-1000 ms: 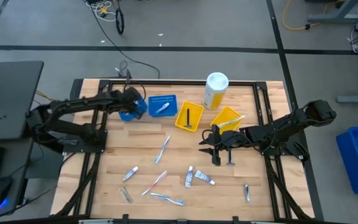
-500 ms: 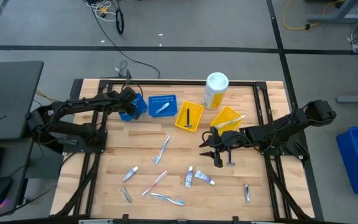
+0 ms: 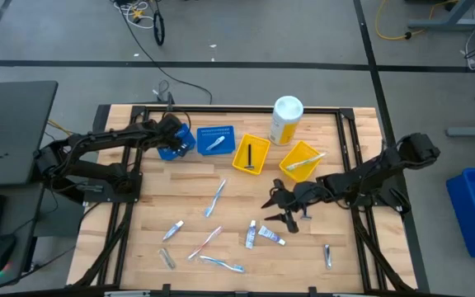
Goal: Pick & Place Travel size toiletries
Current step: Put the white toothpaste into the right blue bin
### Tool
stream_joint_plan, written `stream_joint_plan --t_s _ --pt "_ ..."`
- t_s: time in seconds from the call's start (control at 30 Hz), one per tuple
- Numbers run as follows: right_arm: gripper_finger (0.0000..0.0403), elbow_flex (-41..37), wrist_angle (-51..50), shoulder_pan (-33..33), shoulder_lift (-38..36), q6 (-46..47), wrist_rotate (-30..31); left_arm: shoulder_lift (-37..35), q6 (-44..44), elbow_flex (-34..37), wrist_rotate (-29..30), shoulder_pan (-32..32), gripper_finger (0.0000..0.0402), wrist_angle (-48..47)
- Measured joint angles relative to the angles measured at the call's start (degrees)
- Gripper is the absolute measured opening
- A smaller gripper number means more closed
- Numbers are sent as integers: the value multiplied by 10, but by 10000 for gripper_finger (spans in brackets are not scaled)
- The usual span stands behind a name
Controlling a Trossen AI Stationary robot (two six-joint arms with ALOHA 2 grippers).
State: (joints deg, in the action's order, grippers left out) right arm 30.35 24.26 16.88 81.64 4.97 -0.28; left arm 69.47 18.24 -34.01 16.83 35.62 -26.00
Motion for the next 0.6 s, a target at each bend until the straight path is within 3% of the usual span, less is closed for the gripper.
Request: stream_joint_plan --t_s 0.17,0.37,0.5,0.6 --pt "205 19 12 12 62 1 -16 -6 2 -26 -16 -2 143 -2" --pt "216 93 13 16 150 -69 -59 -43 4 -72 -21 -30 127 -2" --pt "222 147 -36 12 195 -88 -124 -75 20 -90 -39 -59 121 -1" --pt "228 174 -84 12 216 -107 -128 -99 41 -95 -77 -81 118 5"
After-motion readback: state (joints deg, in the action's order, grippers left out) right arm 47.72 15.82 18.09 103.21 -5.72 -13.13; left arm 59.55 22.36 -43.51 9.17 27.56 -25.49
